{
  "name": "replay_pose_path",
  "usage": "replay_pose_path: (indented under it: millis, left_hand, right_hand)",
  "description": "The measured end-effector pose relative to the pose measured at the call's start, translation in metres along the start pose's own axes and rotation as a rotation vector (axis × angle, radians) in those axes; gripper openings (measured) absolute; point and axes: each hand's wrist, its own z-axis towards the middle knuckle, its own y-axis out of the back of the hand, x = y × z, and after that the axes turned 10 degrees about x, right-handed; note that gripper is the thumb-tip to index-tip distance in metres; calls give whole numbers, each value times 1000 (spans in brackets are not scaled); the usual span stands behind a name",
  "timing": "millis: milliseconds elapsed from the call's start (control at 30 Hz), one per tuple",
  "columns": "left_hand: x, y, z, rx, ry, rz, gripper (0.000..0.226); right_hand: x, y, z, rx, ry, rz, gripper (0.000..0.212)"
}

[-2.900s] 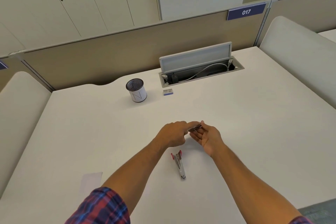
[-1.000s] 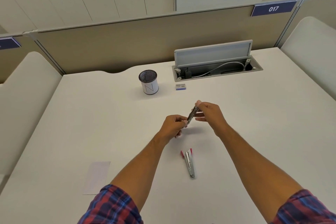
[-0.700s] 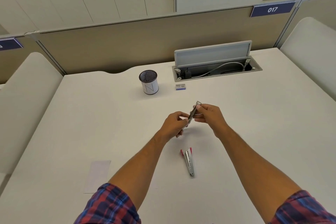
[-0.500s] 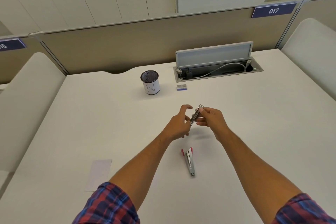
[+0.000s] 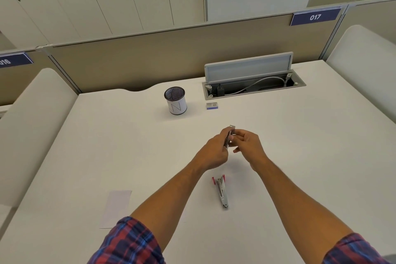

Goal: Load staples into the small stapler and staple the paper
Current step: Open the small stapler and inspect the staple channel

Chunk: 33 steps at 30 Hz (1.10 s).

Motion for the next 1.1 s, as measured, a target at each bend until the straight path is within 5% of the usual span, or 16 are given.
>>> replay_pose_path:
  millis: [567, 1100]
  left_hand:
    - [-3, 0, -10, -88, 13, 20, 64]
    - [-7, 0, -10, -58, 26, -87, 61]
  right_hand:
    - [2, -4, -7, 46, 72, 73, 30]
    - [-2, -12, -6, -80, 104, 10, 31]
